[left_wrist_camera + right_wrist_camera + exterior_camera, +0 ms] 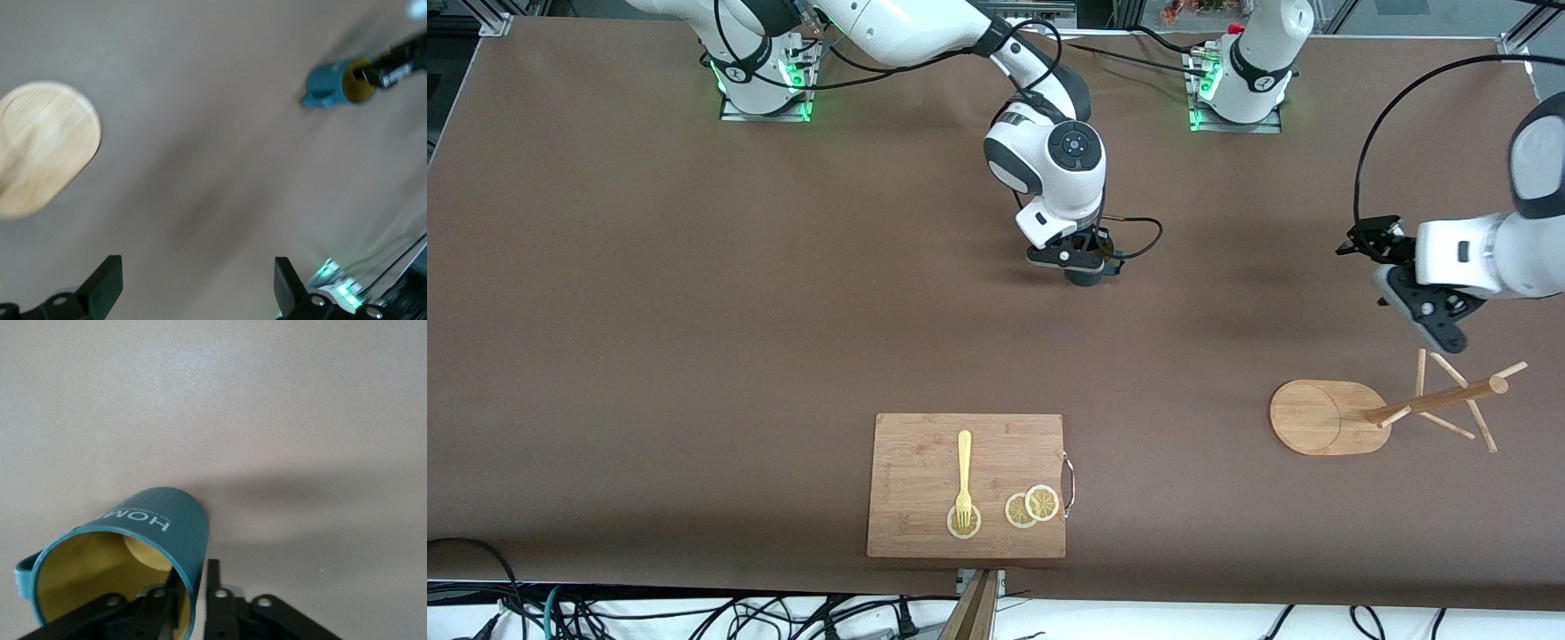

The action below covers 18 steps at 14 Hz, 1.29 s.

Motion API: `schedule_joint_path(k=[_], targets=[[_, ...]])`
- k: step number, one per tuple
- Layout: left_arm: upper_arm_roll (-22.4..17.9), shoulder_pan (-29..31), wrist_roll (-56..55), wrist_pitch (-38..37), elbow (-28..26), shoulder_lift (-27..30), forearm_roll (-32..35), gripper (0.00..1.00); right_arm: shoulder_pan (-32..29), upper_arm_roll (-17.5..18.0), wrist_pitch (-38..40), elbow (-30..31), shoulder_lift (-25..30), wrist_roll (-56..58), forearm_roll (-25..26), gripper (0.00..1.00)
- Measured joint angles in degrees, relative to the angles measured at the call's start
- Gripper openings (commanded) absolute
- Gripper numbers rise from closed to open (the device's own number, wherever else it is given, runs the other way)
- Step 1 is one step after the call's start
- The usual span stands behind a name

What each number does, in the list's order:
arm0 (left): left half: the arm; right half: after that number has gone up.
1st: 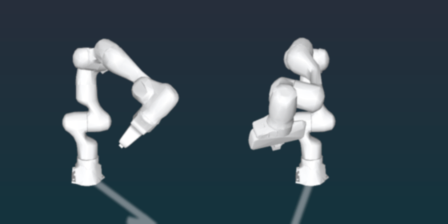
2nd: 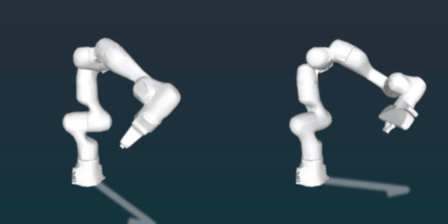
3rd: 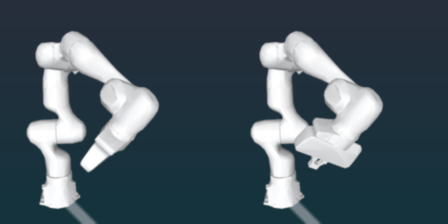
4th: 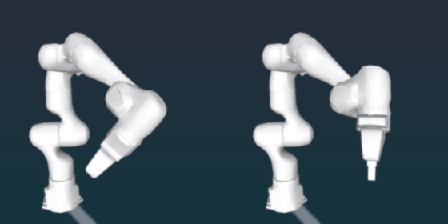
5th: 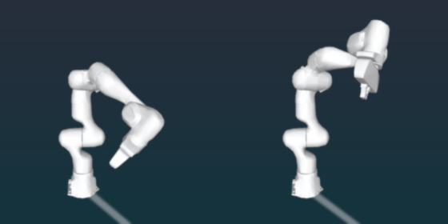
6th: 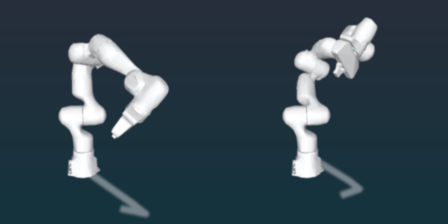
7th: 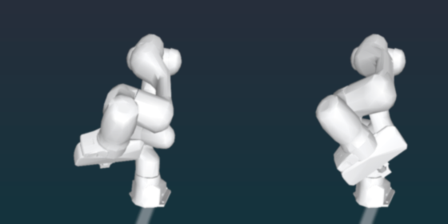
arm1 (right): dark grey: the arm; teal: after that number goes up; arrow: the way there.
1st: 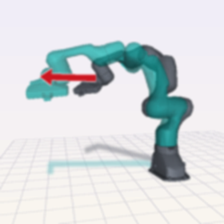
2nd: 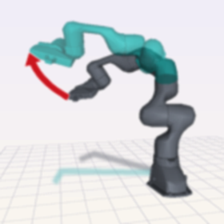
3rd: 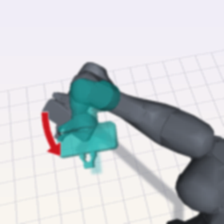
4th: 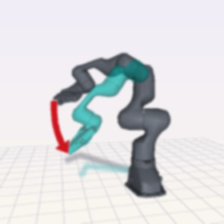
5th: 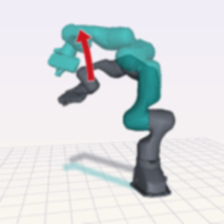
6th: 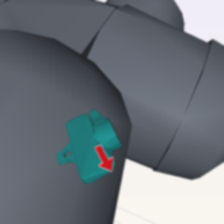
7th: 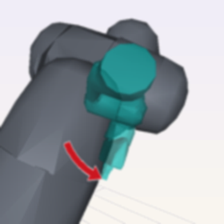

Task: Pass cup and hang on rack
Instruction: 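Set the mug down with the right gripper while the left gripper approaches, then withdraw the right gripper while the left gripper reaches the mug handle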

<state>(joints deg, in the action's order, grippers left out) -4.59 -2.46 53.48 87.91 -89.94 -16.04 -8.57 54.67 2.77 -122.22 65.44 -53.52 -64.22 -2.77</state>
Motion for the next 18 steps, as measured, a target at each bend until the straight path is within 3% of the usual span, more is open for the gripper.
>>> schedule_joint_path(k=[4, 9, 13, 16, 18], targets=[[0.5, -1.0, 15.5, 7.5, -6.8, -0.1, -4.9, 1.0, 0.0, -0.2, 3.7, -2.0, 2.3, 0.0, 0.0, 1.0], [1.0, -1.1, 34.1, 20.1, -19.8, -0.2, -16.3, 1.0, -3.5, -1.8, 15.2, -2.8, 12.0, 5.2, 0.4, 1.0], [3.5, -1.1, 45.4, 30.6, -28.7, -0.2, -25.5, 1.0, -15.0, -3.4, 28.6, -2.5, 21.3, 11.5, -0.3, 1.0], [6.5, -1.2, 54.0, 37.9, -32.9, -0.9, -32.9, 1.0, -26.5, -3.7, 32.9, -1.5, 25.8, 23.2, -5.0, 1.0], [8.7, -1.2, 61.0, 41.6, -34.3, -2.9, -38.7, 1.0, -30.5, -4.8, 33.7, 0.7, 28.2, 28.3, -5.5, 1.0]])
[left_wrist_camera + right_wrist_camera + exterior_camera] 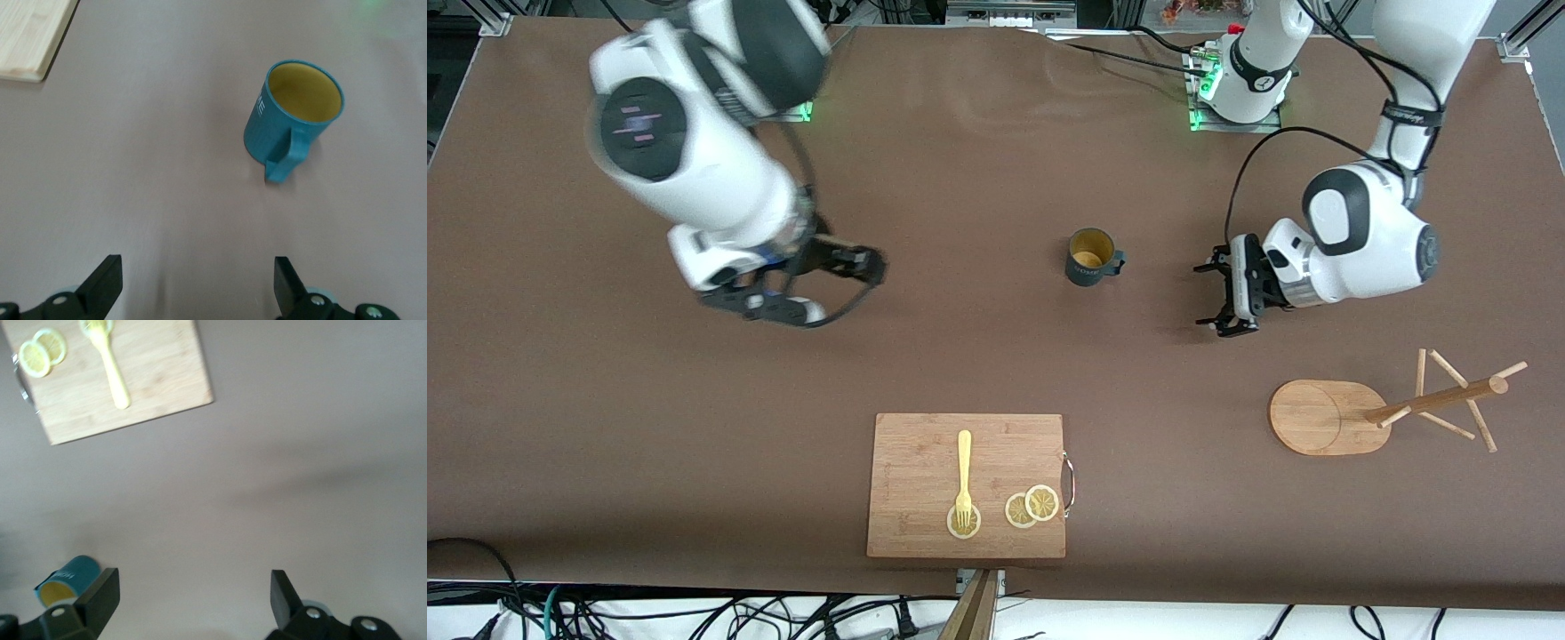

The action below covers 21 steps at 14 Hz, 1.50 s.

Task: Pass cup and hang on rack
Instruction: 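Withdraw the right gripper while the left gripper reaches the mug handle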

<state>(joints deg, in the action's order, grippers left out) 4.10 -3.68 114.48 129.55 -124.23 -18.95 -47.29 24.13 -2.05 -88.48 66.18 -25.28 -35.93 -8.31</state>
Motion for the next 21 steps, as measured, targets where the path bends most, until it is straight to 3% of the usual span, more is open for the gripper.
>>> schedule_joint_path(k=[3, 5, 9, 12, 15, 17, 21], targets=[[1.9, -1.1, 9.3, 2.1, -0.4, -4.2, -7.7, 1.0, -0.3, -5.5, 0.1, 6.5, 5.4, 9.5, 0.0, 1.0], [2.1, -2.3, 12.5, 3.1, -0.7, -5.7, -9.4, 1.0, -0.3, -8.6, 0.1, 11.5, 9.3, 14.3, 0.0, 1.0], [2.9, -3.2, 14.5, 3.3, -1.8, -6.2, -9.5, 1.0, -0.3, -10.6, -1.0, 16.1, 12.2, 18.4, 1.0, 1.0], [4.2, -3.3, 14.8, 3.5, -2.9, -6.2, -9.9, 1.0, -1.2, -9.8, -1.6, 17.4, 12.5, 19.0, 3.3, 1.0], [4.9, -3.3, 15.2, 5.0, -4.3, -6.2, -11.6, 1.0, -8.7, -3.2, -2.6, 19.5, 14.6, 21.8, 5.0, 1.0], [5.8, -3.4, 15.5, 6.5, -5.5, -6.2, -13.5, 1.0, -12.6, -0.7, -2.6, 20.4, 16.7, 24.8, 5.2, 1.0], [8.5, -3.5, 15.7, 9.2, -6.4, -6.2, -16.1, 1.0, -16.4, 0.1, -0.4, 21.0, 21.1, 31.9, 5.4, 1.0]])
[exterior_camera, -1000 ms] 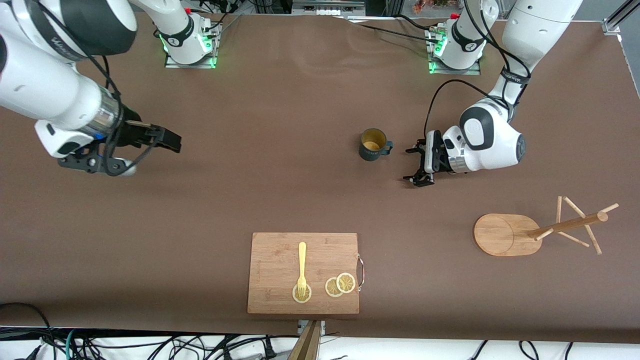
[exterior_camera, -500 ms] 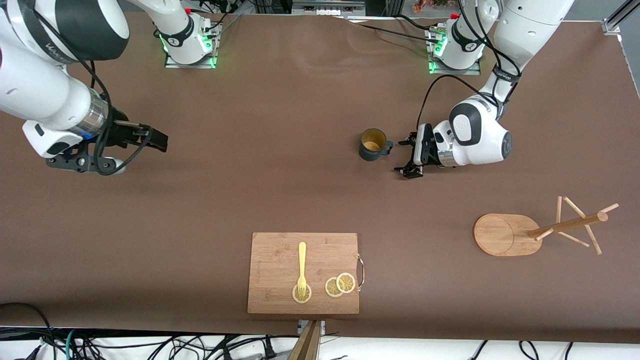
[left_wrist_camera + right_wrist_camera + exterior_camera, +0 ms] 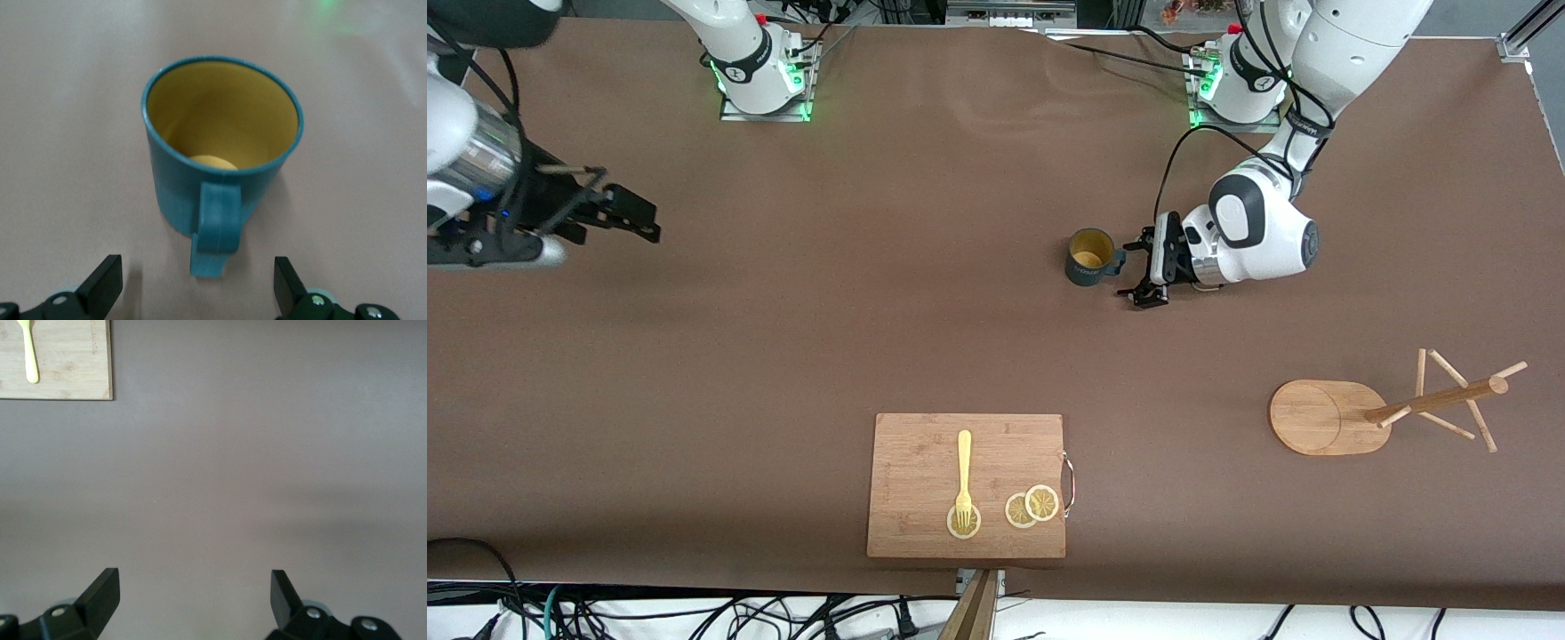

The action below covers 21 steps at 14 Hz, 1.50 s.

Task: Pass cup and hang on rack
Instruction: 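Withdraw the right gripper while the left gripper reaches the mug handle, then close the left gripper on the mug handle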

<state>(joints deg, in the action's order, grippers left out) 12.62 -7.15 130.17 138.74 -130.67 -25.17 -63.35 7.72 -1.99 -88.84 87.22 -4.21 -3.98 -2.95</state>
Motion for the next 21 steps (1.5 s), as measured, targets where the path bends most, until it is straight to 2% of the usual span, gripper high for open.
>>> schedule_joint_path(k=[4, 9, 11, 12, 13, 15, 21], targets=[[1.3, 0.0, 0.5, 2.4, -0.9, 0.0, -1.8, 1.0, -0.4, -0.9, 0.7, 0.6, 1.0, 2.9, 0.4, 1.0], [1.3, -0.1, 11.0, 2.7, -3.1, -0.6, -12.4, 1.0, -0.5, -1.5, 0.8, 1.1, 1.0, 2.9, 0.5, 1.0], [1.4, -0.4, 11.3, 2.7, -3.2, -1.0, -12.8, 0.92, -0.5, -1.5, 0.8, 1.3, 1.0, 2.6, 0.5, 1.0], [1.4, -0.5, 11.4, 2.7, -3.2, -1.1, -12.8, 0.8, -0.5, -1.5, 0.7, 1.3, 0.9, 2.6, 0.5, 1.0], [1.4, -0.5, 11.4, 2.7, -3.2, -1.1, -12.8, 0.77, -0.5, -1.5, 0.7, 1.2, 0.9, 2.6, 0.5, 1.0], [1.4, -0.5, 11.5, 2.7, -3.2, -1.1, -12.8, 0.73, -0.5, -1.5, 0.6, 1.2, 0.9, 2.6, 0.6, 1.0], [1.7, -0.5, 11.5, 2.7, -3.1, -1.0, -12.8, 0.72, -0.5, -1.3, -0.2, 0.7, -0.5, 1.8, 0.6, 1.0]])
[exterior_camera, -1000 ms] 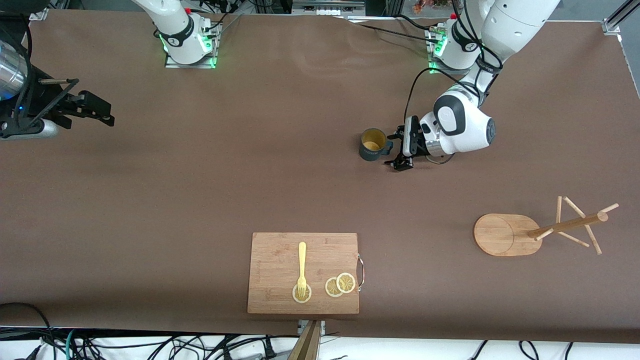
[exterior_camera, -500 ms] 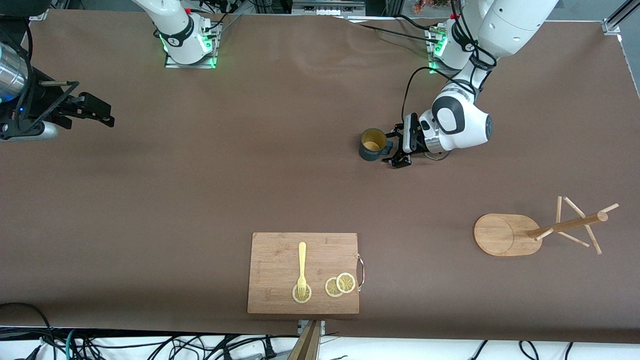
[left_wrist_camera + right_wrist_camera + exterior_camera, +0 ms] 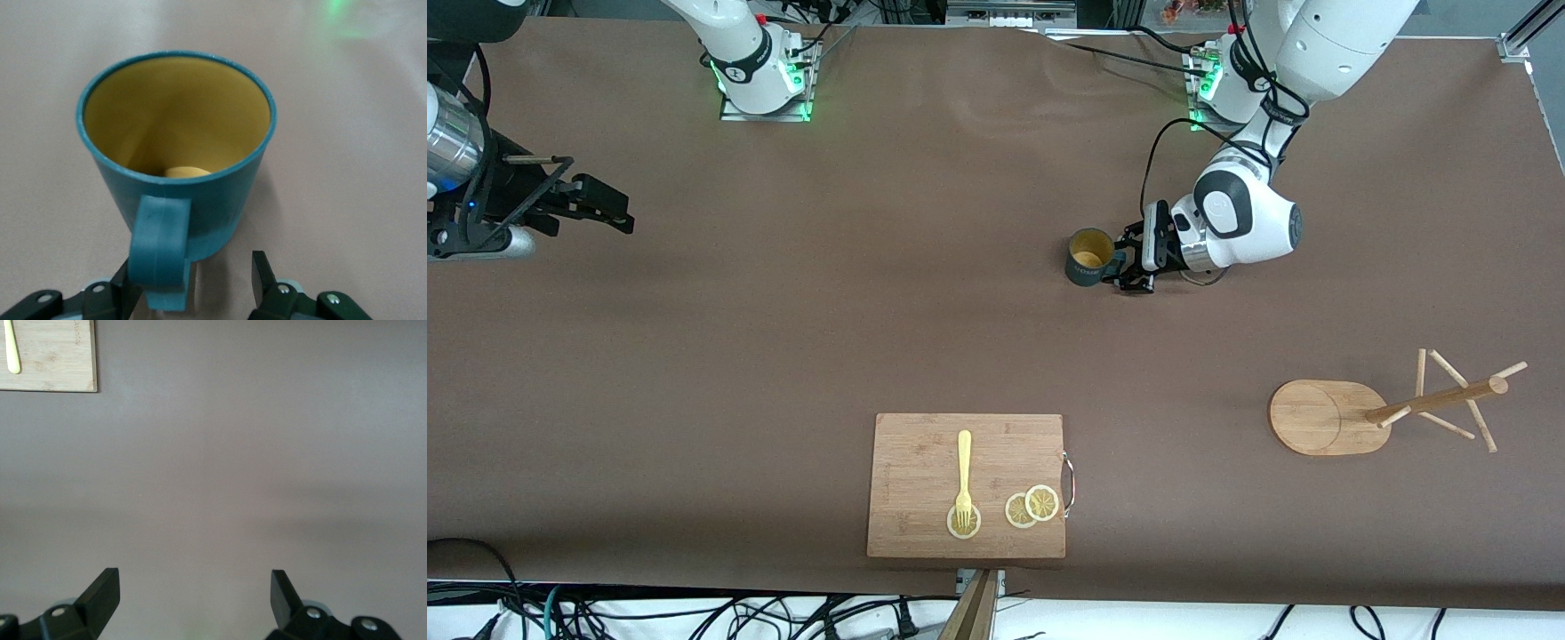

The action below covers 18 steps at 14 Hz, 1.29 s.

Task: Pass cup and hang on rack
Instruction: 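Close the left gripper on the mug handle, then lift the mug with the left gripper toward the wooden rack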

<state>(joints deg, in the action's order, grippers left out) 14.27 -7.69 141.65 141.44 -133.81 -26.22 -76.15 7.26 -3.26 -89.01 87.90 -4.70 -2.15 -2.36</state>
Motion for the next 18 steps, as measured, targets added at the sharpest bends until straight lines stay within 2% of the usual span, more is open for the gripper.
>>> schedule_joint_path(k=[2, 3, 4, 7, 8, 15, 18], targets=[[0.0, 0.0, 0.0, -0.1, 0.0, 0.1, 0.0, 0.7, 0.0, 0.1, -0.7, -0.3, -0.2, 0.0, 0.0, 1.0], [0.0, 0.0, 0.0, -0.2, 0.0, 0.1, 0.0, 0.59, 0.0, 0.1, -0.8, -0.3, -0.2, 0.0, 0.0, 1.0], [0.1, 0.0, 0.0, -0.4, 0.0, 0.2, 0.0, 0.28, 0.0, 0.1, -0.8, -0.3, -0.2, 0.0, 0.0, 1.0], [0.1, 0.0, 0.0, -0.6, 0.0, 0.3, 0.0, 0.04, 0.0, 0.1, -0.8, -0.3, -0.2, 0.0, 0.0, 1.0], [0.1, 0.0, 0.0, -0.6, 0.0, 0.3, 0.0, 0.0, 0.0, 0.1, -0.8, -0.3, -0.2, 0.0, 0.0, 1.0], [-0.1, 0.5, -1.0, -0.8, 0.2, 0.4, -0.2, 0.0, 0.0, 0.1, -0.8, -0.3, -0.2, 0.0, 0.0, 1.0], [-0.9, 2.5, -9.2, -6.1, 0.9, 1.6, -0.3, 0.0, 0.0, 0.1, -0.8, -0.3, -0.2, 0.0, 0.0, 1.0]])
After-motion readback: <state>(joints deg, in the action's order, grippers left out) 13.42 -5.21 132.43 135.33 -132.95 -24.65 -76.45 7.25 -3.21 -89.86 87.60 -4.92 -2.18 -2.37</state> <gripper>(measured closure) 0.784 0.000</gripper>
